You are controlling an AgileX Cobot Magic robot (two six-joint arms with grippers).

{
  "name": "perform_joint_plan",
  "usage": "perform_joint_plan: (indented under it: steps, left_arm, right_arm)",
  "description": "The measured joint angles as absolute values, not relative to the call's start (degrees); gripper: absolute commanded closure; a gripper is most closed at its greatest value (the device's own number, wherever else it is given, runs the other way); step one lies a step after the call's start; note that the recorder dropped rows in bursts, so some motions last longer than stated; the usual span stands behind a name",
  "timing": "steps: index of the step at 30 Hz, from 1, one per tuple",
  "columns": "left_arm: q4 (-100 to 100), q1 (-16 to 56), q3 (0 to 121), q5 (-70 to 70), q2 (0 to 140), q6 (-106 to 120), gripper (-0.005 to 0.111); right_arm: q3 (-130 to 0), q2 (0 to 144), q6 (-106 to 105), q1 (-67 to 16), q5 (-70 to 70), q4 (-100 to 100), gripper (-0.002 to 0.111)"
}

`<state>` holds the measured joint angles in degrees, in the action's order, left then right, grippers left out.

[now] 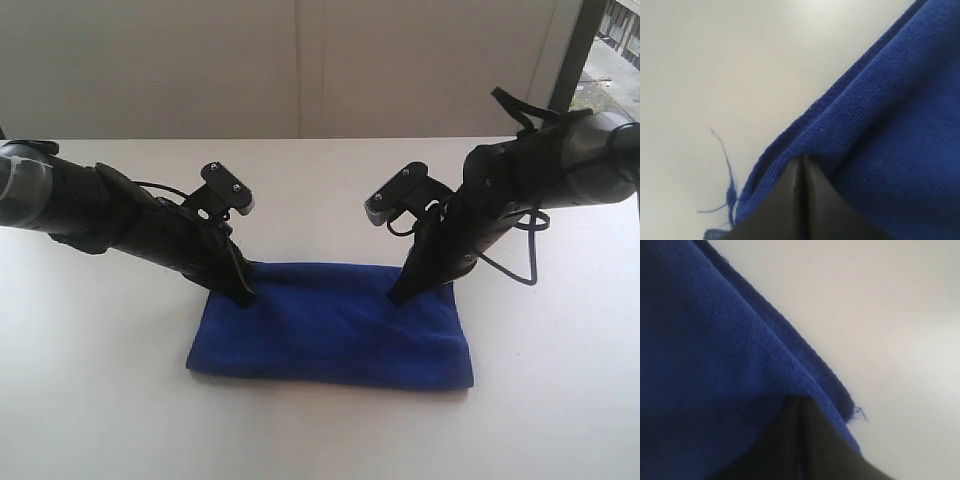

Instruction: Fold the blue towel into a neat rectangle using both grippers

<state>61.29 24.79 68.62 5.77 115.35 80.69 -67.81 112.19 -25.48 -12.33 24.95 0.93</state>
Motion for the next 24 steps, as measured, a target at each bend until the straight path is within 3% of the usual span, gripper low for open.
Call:
perform_joint_plan:
  steps: [15,24]
  left_arm:
    - [61.07,24.79,68.62,1.21,110.93,82.41,0.107]
    - [61.07,24.76,68.64,12.80,110.92,82.41,0.107]
  right_arm:
    - [-67.94,114.38,-25.48,-12.33,24.61,0.00,0.108]
    - [-68.03,114.42,-25.48,-12.33,24.72,0.00,0.108]
